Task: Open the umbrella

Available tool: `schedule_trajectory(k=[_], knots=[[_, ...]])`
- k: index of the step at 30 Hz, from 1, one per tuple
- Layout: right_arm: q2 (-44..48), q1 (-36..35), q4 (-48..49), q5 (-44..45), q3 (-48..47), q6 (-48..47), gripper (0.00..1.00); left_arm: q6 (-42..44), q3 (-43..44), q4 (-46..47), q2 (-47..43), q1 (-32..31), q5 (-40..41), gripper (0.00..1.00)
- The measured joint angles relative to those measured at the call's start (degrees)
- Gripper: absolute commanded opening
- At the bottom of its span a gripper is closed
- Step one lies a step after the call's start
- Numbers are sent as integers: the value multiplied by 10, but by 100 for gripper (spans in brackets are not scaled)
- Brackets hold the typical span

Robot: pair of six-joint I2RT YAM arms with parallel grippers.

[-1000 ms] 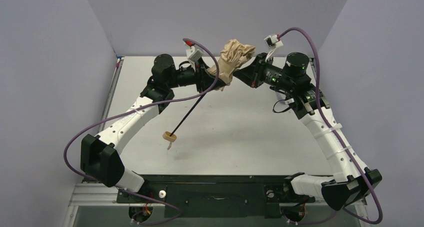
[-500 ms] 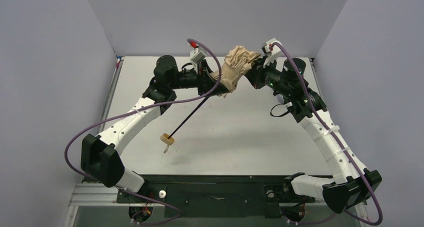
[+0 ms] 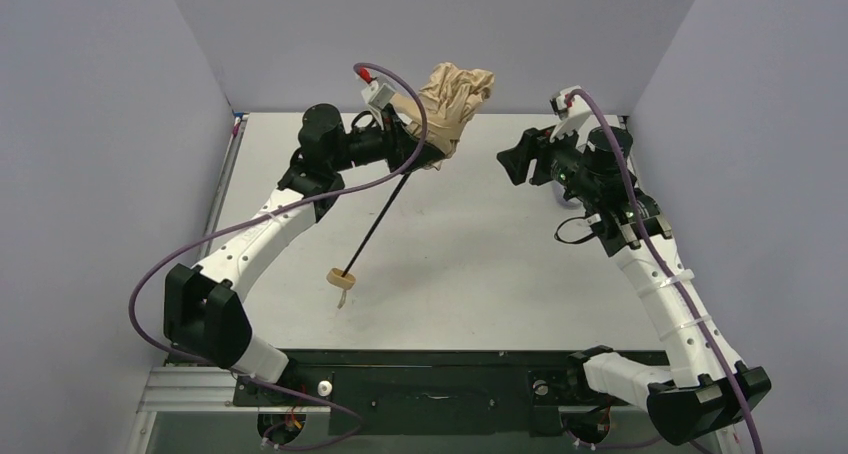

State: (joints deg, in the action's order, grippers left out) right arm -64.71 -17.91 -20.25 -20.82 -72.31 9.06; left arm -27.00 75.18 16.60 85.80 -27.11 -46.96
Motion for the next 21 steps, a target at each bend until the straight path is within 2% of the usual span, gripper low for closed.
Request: schedule_trajectory(k=[5,7,10,11,15,18,21], knots=[[13,7,3,-18,2,31,64,-7,1,-5,12,6,31,0],[13,7,11,-30,2,46,64,32,1,-21,13,3,35,0],[11,7,17,-41,-2,66,65,187,-1,-76,5,-23,72,0],[9,7,17,-41,-6,68,65,271,-10,-92,-4,-44,101,0],[11,20,5,-44,-9,71,64,518,-63,-107,-42,-112,197,0],[14,49,-4,-49,5,87,65,633,-76,-92,-47,-113,262,0],[14,76,-3,-42,12,101,65,666,-72,-103,-43,-93,300,0]])
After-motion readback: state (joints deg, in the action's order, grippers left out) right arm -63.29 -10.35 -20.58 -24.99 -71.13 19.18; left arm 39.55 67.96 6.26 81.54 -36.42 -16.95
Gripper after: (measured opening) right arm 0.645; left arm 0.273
